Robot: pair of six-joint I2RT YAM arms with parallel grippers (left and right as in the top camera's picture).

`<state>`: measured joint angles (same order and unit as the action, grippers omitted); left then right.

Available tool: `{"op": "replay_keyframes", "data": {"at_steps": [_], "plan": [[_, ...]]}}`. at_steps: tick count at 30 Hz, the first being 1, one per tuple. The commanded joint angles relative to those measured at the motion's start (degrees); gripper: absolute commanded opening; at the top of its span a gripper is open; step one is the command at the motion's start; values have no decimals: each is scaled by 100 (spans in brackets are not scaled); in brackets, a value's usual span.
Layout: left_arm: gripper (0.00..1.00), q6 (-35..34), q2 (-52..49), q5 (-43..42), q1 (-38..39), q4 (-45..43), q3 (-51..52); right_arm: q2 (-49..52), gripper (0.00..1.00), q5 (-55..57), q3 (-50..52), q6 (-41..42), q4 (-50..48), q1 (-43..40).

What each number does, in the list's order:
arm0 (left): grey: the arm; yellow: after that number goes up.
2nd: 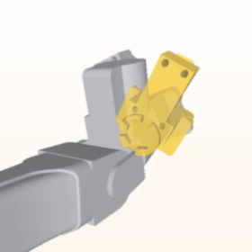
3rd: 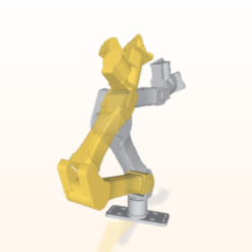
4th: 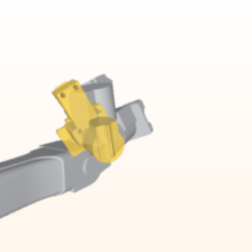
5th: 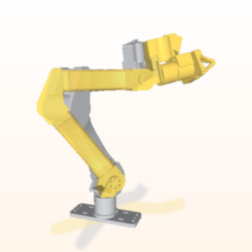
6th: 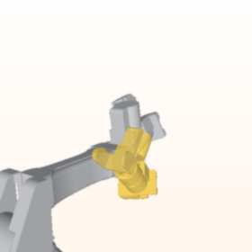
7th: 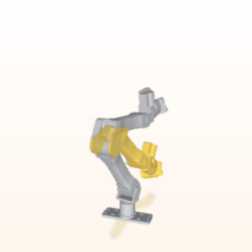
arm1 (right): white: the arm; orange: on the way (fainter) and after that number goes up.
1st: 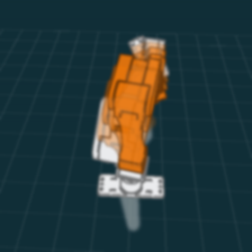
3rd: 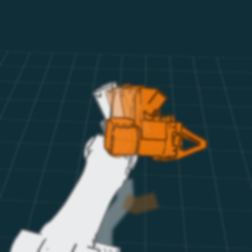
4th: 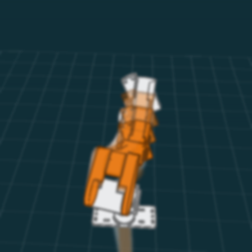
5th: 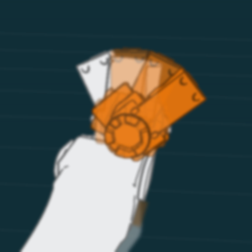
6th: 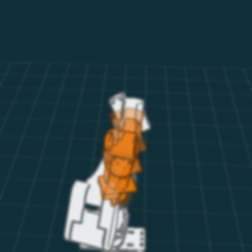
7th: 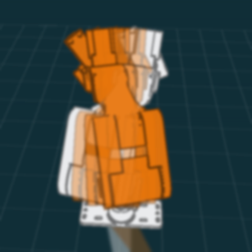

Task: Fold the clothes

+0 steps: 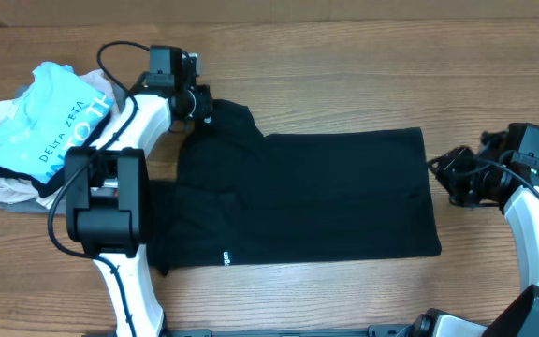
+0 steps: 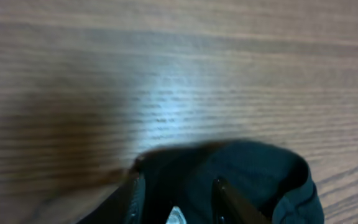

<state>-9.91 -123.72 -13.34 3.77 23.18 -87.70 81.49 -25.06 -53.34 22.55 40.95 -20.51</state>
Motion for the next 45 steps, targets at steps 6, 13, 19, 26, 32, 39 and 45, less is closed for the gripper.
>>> {"op": "replay_keyframes", "data": {"at_steps": [6, 13, 19, 26, 32, 39, 45], "plan": [[58, 92, 190, -177, -24, 273, 7, 673, 44, 52, -105, 310, -1495, 33], [70, 184, 605, -822, 17, 1325, -509, 1895, 48, -240, -116, 247, -3222, 162], [71, 330, 654, -1091, 293, 1781, -782, 2485, 52, -240, -116, 247, -3766, 341], [73, 376, 651, -710, 636, 1676, -782, 2623, 53, 114, -116, -48, -3965, 634], [70, 372, 651, -706, 710, 1742, -782, 2634, 52, 925, -116, -50, -3919, 734], [70, 372, 651, -706, 715, 1768, -782, 2717, 48, 1241, -116, -2, -4074, 739], [70, 374, 651, -706, 715, 1829, -782, 2957, 52, 1134, -116, 470, -4404, 741]]}}
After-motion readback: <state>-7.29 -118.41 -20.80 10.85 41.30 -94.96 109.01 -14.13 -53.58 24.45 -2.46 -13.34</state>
